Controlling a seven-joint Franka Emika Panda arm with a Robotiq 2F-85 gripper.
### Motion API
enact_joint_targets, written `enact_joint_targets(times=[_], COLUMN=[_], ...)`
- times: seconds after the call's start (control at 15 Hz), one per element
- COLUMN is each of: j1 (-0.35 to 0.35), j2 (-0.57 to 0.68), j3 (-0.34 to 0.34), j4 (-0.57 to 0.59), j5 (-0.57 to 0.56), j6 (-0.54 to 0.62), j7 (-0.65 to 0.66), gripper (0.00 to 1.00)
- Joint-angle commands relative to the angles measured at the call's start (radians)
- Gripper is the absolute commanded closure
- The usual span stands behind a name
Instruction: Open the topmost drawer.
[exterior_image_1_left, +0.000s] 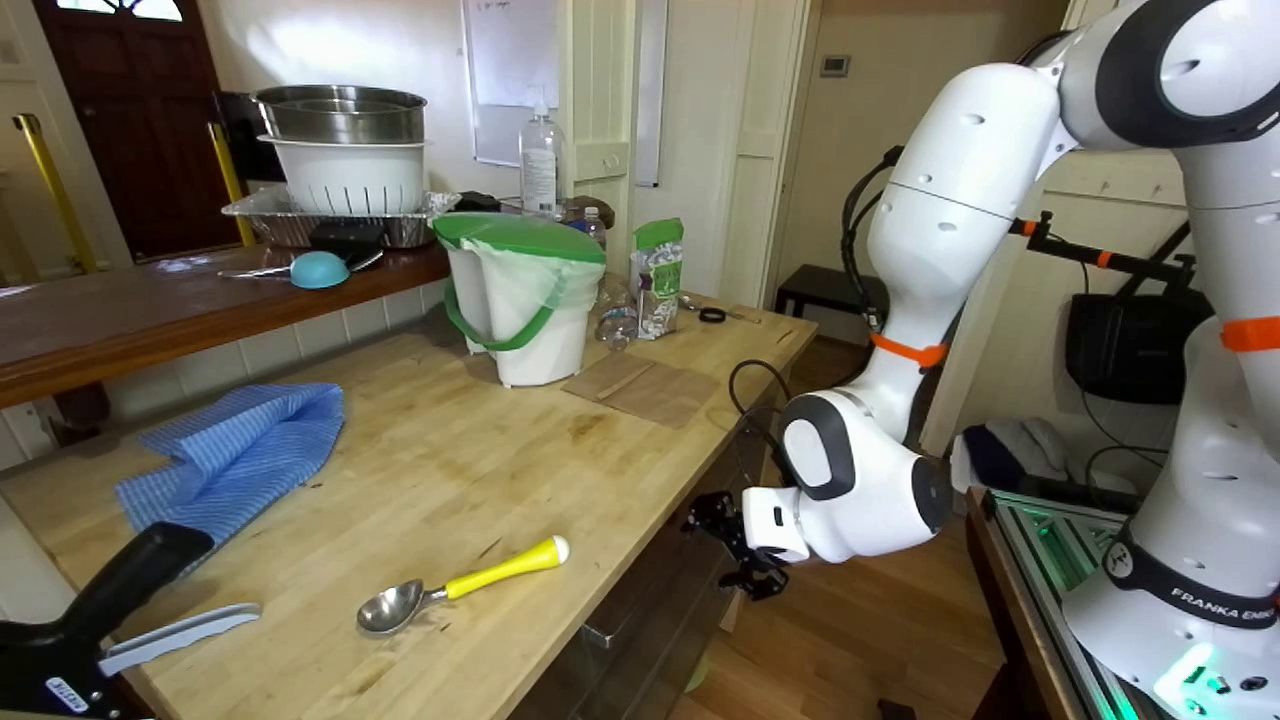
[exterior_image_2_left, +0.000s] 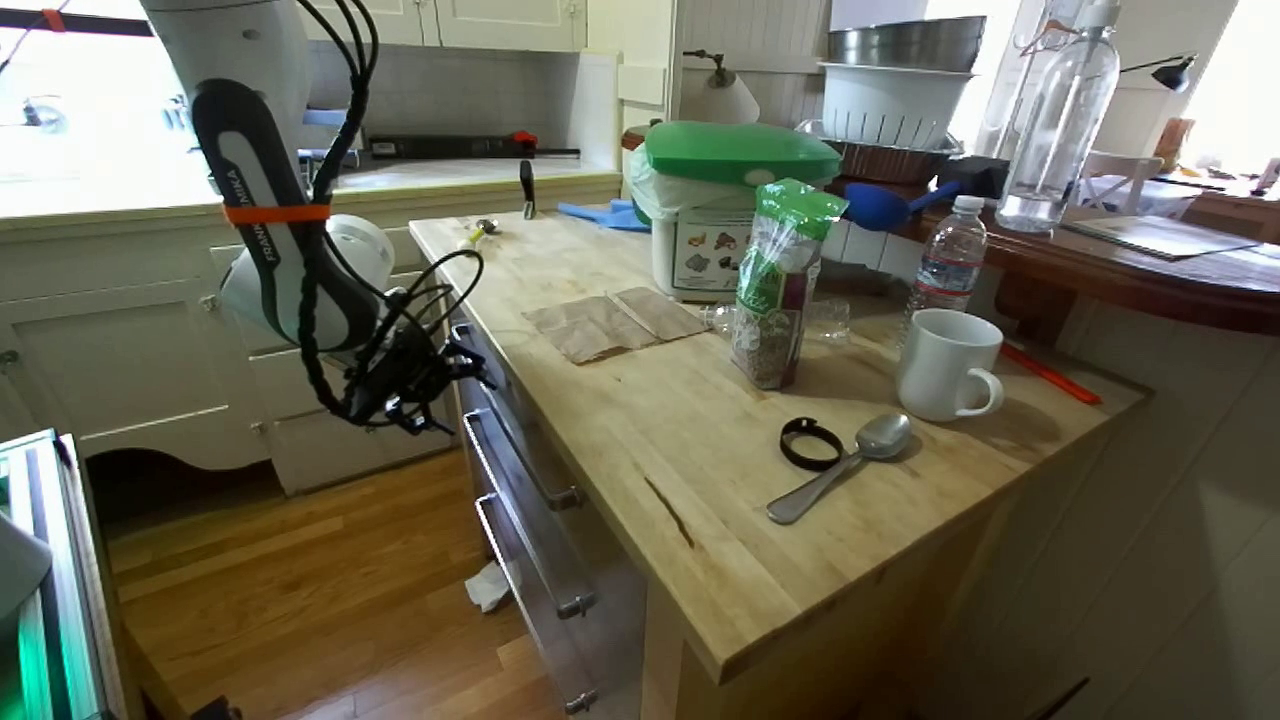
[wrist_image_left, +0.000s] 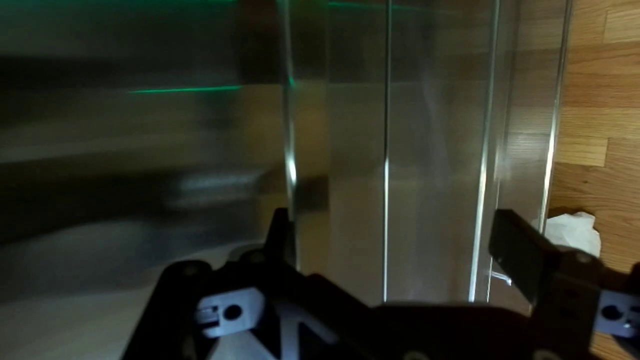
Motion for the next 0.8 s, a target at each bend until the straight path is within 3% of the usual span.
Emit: enact_joint_targets(times=[0.0,0.33,0.73], j1=[-0.015,0.008,0.049], j2=[0.037,0.002,-0.026], j3=[0.013,0.009,0.011], j4=[0.019,-0.055,-0.124], j5=[-0.019,0.043,0.311], j6=[0.027,0.014,0.032], j7=[-0.015,-0.088,-0.300], gripper=[0.00,0.00,0.00])
